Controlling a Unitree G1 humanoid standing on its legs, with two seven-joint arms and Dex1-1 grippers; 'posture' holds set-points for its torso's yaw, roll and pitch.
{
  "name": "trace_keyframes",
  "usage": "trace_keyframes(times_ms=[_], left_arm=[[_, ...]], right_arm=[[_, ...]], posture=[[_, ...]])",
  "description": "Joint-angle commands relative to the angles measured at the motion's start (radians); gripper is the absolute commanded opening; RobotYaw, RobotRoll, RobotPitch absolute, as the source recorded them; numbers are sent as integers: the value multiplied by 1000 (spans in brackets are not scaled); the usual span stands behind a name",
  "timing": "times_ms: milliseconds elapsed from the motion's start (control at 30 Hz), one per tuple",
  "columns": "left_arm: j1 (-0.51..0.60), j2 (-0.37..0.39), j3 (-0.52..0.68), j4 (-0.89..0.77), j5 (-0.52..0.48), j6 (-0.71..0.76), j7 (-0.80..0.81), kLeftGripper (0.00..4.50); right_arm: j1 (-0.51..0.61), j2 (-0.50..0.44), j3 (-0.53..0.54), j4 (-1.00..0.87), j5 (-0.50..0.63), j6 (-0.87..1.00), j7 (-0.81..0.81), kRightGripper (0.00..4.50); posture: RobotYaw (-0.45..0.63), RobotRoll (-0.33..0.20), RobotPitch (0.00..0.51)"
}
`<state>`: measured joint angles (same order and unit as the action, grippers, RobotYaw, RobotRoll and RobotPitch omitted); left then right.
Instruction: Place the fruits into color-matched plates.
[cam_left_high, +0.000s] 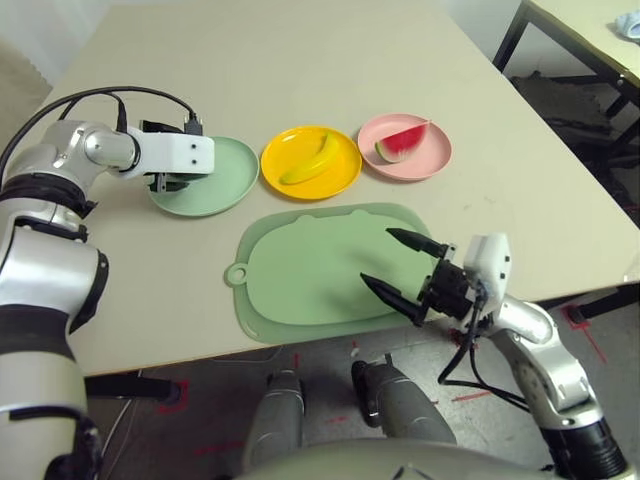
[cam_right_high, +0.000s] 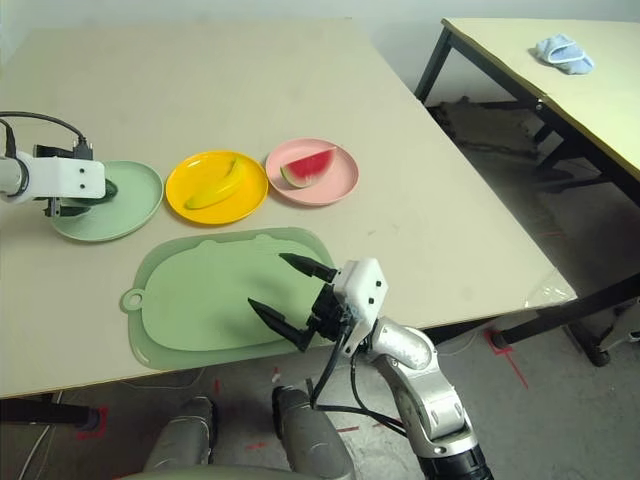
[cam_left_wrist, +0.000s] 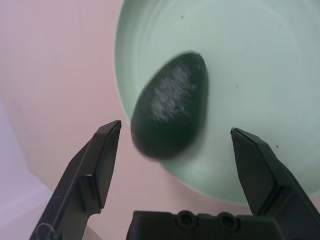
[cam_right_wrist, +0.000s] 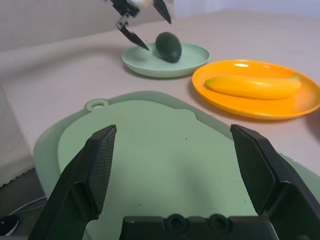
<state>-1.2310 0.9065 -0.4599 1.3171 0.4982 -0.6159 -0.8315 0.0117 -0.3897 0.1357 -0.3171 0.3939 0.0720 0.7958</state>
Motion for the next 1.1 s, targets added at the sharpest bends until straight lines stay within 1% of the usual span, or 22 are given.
trace_keyframes(times_ms=[33,67,133,233,267,333,400,433,500,567,667,733,800,867,900,1000,1100], left_arm=[[7,-12,175,-19,-194,67,-179,4485],[19,-11,217,-36,-241,78,-222,4485],[71,2,282,-75,-309,85,-281,4485],[178,20,378,-146,-412,123,-319,4485],[205,22,403,-173,-437,140,-325,4485],[315,14,523,-298,-587,243,-348,4485],[467,-4,649,-478,-749,351,-362,4485],[539,-15,699,-563,-804,401,-343,4485],[712,-58,820,-745,-908,516,-241,4485],[872,-115,917,-925,-979,618,-124,4485],[1053,-193,977,-1156,-1032,720,-4,4485],[1138,-238,987,-1260,-1049,758,50,4485],[1194,-277,994,-1324,-1061,785,100,4485],[1230,-306,1003,-1344,-1071,793,131,4485],[1249,-321,1010,-1320,-1063,776,137,4485],[1310,-372,1028,-1214,-1030,702,142,4485],[1327,-401,1036,-1181,-1030,656,153,4485]], right_arm=[[-49,-6,-6,82,-29,-19,10,4500],[-81,-10,-4,119,-53,-29,7,4500],[-160,-9,-1,201,-94,-43,-2,4500],[-288,4,-26,332,-119,-57,-28,4500],[-313,6,-33,363,-122,-64,-31,4500],[-396,-7,-74,486,-136,-95,-51,4500],[-469,-24,-121,617,-149,-136,-77,4500],[-493,-31,-139,669,-153,-157,-86,4500],[-543,-37,-196,785,-132,-178,-106,4500],[-580,-47,-247,902,-121,-204,-120,4500],[-611,-79,-291,1042,-137,-279,-127,4500],[-627,-98,-321,1106,-134,-319,-130,4500],[-636,-115,-349,1157,-120,-345,-118,4500],[-640,-129,-370,1200,-114,-371,-106,4500],[-641,-134,-382,1221,-111,-384,-103,4500],[-597,-124,-393,1197,-94,-409,-52,4500],[-577,-126,-410,1192,-88,-428,-35,4500]], posture=[[-155,0,166],[-122,0,170],[-118,0,170],[-83,0,170],[-83,0,170],[-46,0,170],[-33,0,168],[-18,0,165],[-4,0,164],[5,0,165],[31,0,165],[40,0,166],[45,0,169],[45,0,169],[39,0,165],[20,0,164],[-7,0,163]])
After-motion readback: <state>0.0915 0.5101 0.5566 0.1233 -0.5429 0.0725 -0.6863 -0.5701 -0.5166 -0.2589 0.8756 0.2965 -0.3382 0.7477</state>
